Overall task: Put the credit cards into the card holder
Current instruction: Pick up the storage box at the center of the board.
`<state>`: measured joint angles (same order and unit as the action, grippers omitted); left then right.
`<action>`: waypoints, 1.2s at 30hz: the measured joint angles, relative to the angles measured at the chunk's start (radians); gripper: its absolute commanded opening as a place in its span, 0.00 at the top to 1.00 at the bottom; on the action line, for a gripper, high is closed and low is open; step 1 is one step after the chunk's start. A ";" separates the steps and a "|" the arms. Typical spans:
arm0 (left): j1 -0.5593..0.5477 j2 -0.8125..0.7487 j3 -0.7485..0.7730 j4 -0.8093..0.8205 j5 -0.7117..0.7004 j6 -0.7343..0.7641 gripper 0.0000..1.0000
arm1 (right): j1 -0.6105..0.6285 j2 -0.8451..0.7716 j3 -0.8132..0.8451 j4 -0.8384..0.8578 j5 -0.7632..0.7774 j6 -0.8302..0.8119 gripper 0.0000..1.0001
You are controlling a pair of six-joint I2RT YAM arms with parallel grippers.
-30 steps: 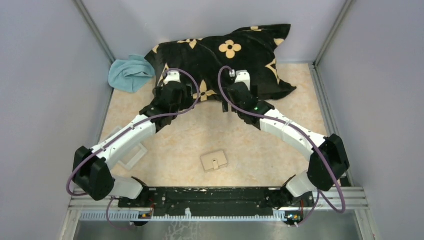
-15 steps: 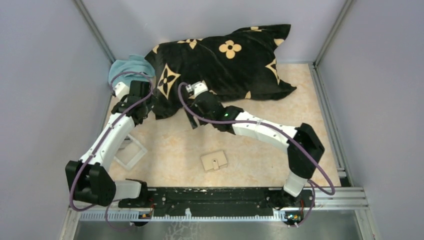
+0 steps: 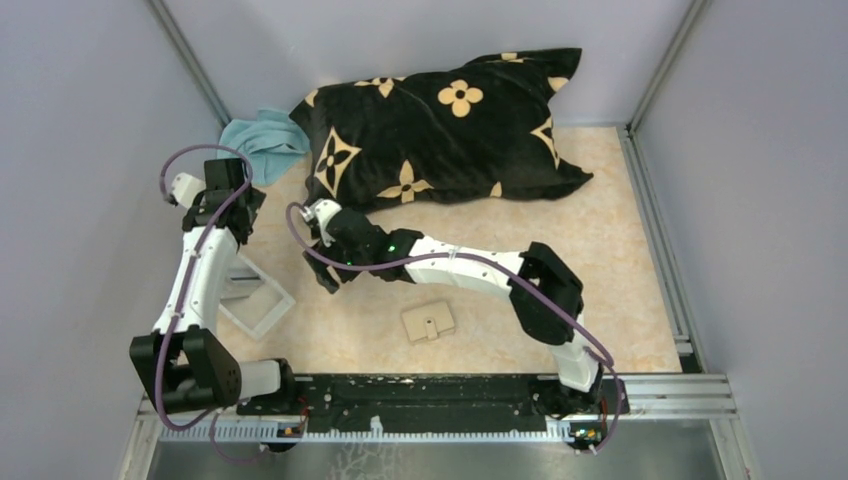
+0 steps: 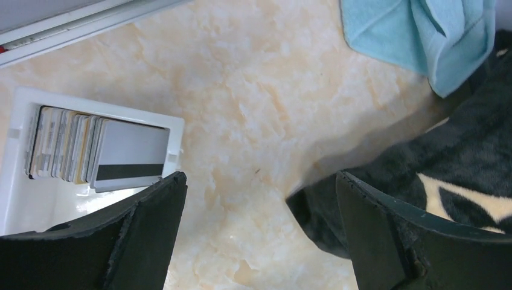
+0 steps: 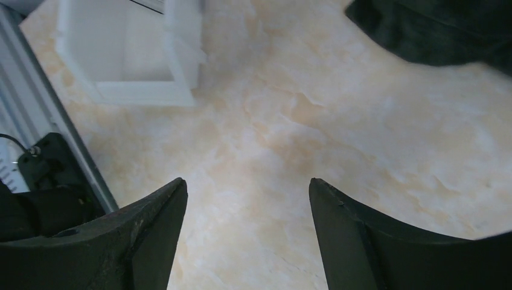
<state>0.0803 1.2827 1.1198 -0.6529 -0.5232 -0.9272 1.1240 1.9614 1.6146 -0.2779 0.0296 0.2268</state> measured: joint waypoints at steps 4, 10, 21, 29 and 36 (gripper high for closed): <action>0.038 -0.001 0.000 -0.011 0.000 -0.026 0.02 | 0.035 0.093 0.111 0.007 -0.065 -0.003 0.29; 0.051 -0.004 -0.003 -0.034 -0.004 -0.082 0.03 | 0.066 0.185 0.208 0.010 -0.117 -0.015 0.33; 0.092 -0.015 0.002 -0.073 -0.010 -0.093 0.03 | 0.092 0.335 0.315 0.080 -0.134 -0.079 0.35; 0.119 -0.014 0.043 -0.125 -0.007 -0.101 0.03 | 0.092 0.462 0.441 0.098 -0.138 -0.132 0.37; 0.131 -0.003 0.047 -0.142 -0.008 -0.101 0.03 | 0.092 0.525 0.516 0.116 -0.135 -0.169 0.43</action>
<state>0.2111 1.2793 1.1667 -0.7948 -0.5312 -1.0286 1.2156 2.4859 2.1304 -0.1616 -0.1055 0.0574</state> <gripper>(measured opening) 0.971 0.603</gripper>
